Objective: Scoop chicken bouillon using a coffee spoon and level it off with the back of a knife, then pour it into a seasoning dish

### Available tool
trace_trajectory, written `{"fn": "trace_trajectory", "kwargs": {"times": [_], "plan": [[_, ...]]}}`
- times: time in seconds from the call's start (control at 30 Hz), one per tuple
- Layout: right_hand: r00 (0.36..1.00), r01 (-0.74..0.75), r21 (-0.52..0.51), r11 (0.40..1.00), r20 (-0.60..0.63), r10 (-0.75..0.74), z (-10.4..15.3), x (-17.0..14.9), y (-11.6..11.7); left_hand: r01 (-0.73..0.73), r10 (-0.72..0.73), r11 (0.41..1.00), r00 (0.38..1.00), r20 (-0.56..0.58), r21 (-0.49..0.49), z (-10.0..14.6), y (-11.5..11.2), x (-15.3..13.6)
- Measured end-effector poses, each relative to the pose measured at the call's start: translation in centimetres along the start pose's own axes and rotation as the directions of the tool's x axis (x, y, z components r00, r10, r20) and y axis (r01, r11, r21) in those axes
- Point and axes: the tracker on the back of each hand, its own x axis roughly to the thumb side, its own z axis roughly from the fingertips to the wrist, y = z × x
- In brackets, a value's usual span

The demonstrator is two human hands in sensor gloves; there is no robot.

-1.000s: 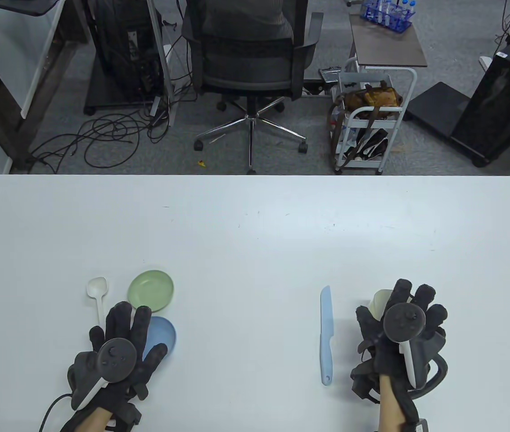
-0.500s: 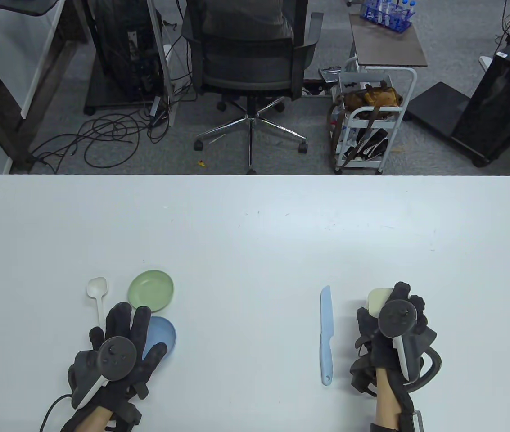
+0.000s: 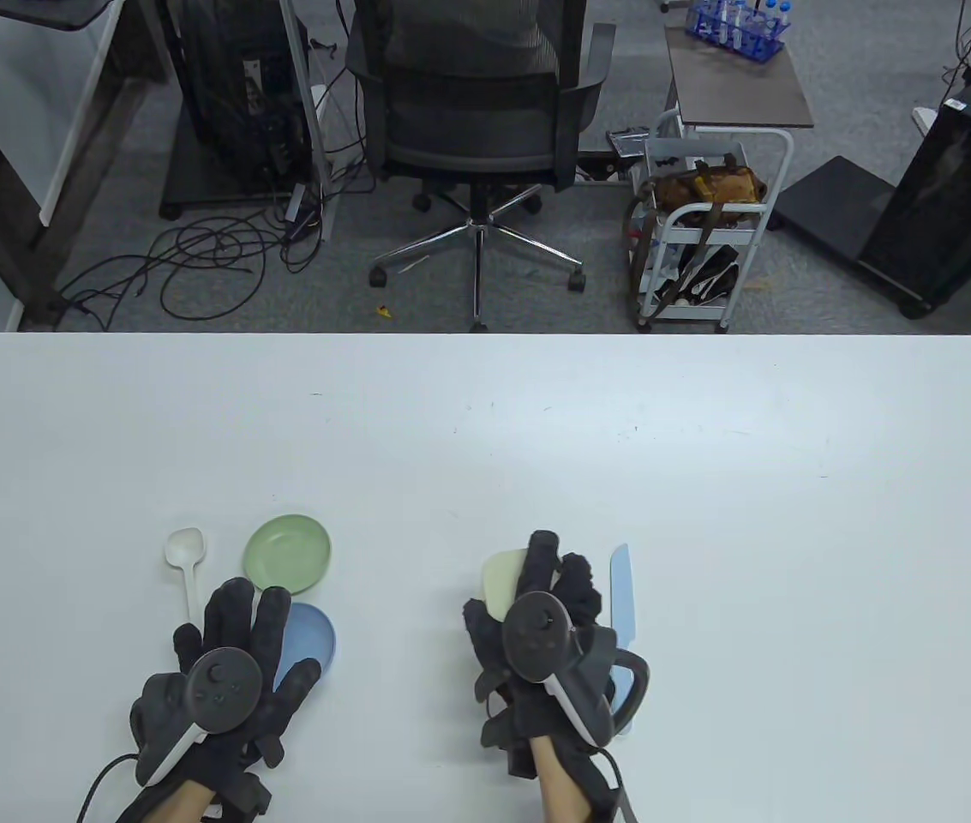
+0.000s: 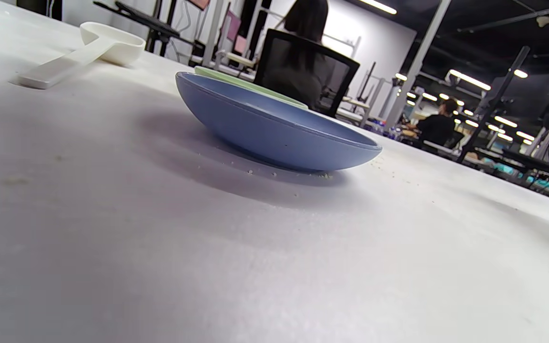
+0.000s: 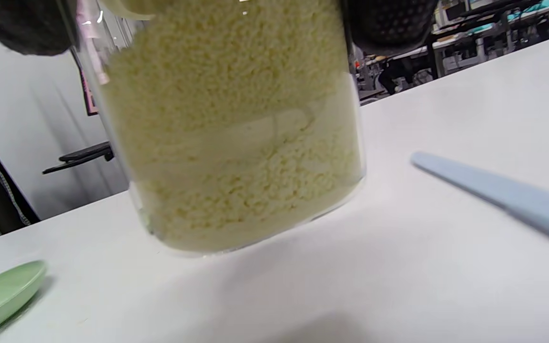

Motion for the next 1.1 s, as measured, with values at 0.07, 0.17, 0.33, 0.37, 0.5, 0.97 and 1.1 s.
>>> {"fn": "trace_trajectory", "kwargs": {"times": [0.07, 0.17, 0.33, 0.37, 0.5, 0.97, 1.1], "plan": [[1.0, -0.011, 0.02, 1.0, 0.008, 0.011, 0.3, 1.4, 1.4, 0.008, -0.008, 1.0, 1.0, 0.0, -0.009, 0.0, -0.1, 0.1], [1.0, -0.008, 0.057, 0.998, 0.026, 0.006, 0.8, 3.3, 3.3, 0.009, -0.009, 1.0, 1.0, 0.009, -0.022, 0.0, -0.3, 0.2], [0.998, -0.038, 0.1, 0.994, 0.05, 0.033, 1.7, 5.2, 5.7, 0.026, -0.026, 0.999, 1.0, 0.016, -0.036, 0.1, -0.5, 0.5], [0.997, -0.062, 0.1, 0.993, 0.056, 0.057, 1.9, 5.5, 6.2, 0.029, -0.029, 0.999, 0.999, 0.025, -0.036, 0.1, -0.6, 0.6], [0.993, -0.107, 0.12, 0.987, 0.065, 0.1, 2.3, 5.8, 7.2, 0.05, -0.048, 0.998, 0.997, 0.053, -0.039, 0.2, -0.8, 1.1], [0.937, -0.34, 0.34, 0.877, 0.196, 0.287, 0.9, 6.7, 6.6, 0.086, -0.081, 0.996, 0.985, 0.153, -0.023, 0.0, -2.3, 6.3], [0.934, -0.342, 0.38, 0.859, 0.236, 0.267, 0.5, 6.6, 6.4, 0.077, -0.072, 0.996, 0.988, 0.134, -0.034, -0.9, -3.1, 7.5]]}}
